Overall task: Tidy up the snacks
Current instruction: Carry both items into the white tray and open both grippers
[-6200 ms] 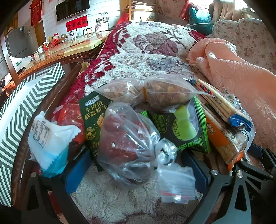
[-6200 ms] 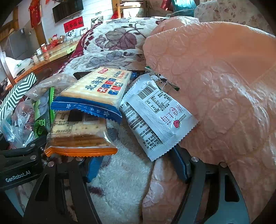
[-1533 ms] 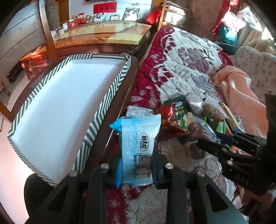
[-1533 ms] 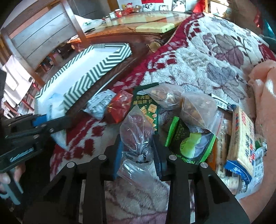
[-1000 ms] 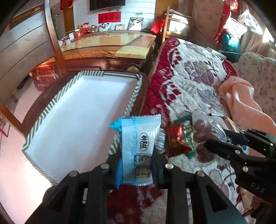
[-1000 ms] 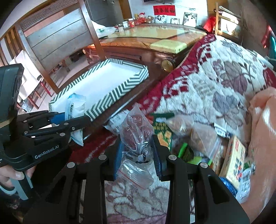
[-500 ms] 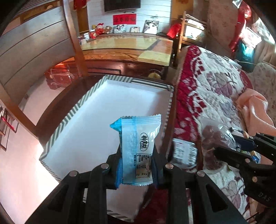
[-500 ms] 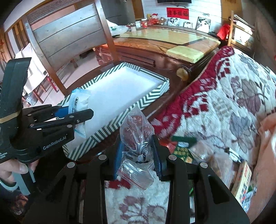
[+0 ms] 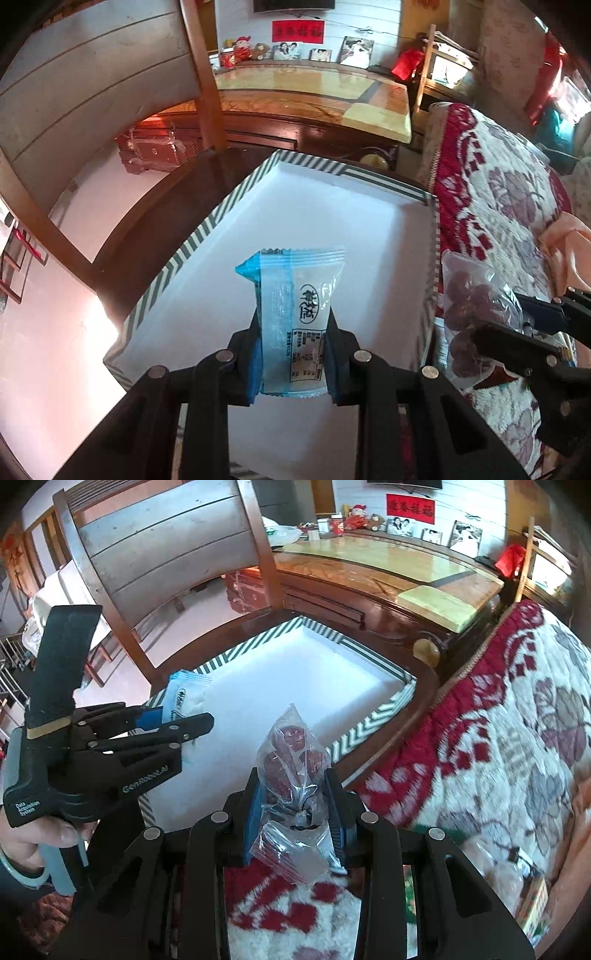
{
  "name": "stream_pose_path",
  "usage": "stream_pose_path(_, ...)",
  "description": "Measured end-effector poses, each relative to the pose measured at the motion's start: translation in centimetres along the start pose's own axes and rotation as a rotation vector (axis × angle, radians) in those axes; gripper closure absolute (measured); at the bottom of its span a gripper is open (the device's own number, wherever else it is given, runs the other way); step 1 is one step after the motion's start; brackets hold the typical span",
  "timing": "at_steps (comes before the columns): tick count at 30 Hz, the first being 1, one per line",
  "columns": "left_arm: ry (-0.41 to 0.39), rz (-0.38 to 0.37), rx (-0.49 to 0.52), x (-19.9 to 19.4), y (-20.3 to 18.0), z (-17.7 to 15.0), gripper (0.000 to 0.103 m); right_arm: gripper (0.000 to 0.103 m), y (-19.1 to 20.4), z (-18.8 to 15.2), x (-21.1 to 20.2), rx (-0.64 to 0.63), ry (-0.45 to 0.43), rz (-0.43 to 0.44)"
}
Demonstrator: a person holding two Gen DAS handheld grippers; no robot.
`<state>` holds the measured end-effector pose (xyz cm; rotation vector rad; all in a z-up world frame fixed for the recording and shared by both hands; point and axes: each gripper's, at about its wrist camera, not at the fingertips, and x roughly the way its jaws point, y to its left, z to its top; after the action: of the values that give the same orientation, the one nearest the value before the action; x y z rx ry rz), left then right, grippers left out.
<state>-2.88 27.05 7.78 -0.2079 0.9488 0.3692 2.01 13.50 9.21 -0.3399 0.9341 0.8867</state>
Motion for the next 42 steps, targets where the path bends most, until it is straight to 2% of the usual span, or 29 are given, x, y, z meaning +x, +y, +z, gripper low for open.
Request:
stream_pose_path(11, 0.054, 0.009, -0.023, 2.5, 1.6, 0.2, 0.074, 0.072, 1.5, 2.5, 3.9, -0.002, 0.032, 0.057)
stream_pose_path(15, 0.076, 0.016, -0.038, 3.6, 2.0, 0.4, 0.074, 0.072, 1.7, 2.7, 5.9, 0.029, 0.061, 0.092)
stream_pose_path(24, 0.123, 0.046, -0.061, 5.3, 2.5, 0.4, 0.073, 0.072, 1.6, 2.3, 8.8, 0.051, 0.128, 0.109)
stream_pose_path(26, 0.131, 0.049, -0.069, 5.5, 2.7, 0.4, 0.073, 0.068, 1.6, 2.2, 9.1, 0.047, 0.137, 0.1)
stream_pose_path(28, 0.144, 0.044, -0.086, 5.6, 3.1, 0.3, 0.064, 0.063, 1.6, 2.0, 9.1, 0.045, 0.139, 0.084)
stream_pose_path(30, 0.149, 0.033, -0.108, 5.5, 3.6, 0.2, 0.036, 0.054, 1.5, 1.8, 8.4, 0.041, 0.123, 0.075)
stream_pose_path(35, 0.113, -0.003, -0.161, 3.9, 4.7, 0.4, 0.023, 0.054, 0.8, 1.4, 5.6, 0.058, 0.06, 0.074)
stream_pose_path(42, 0.07, -0.015, -0.125, 0.8, 3.1, 0.0, 0.022, 0.052, -1.8, -1.3, 1.1, 0.123, -0.005, 0.067)
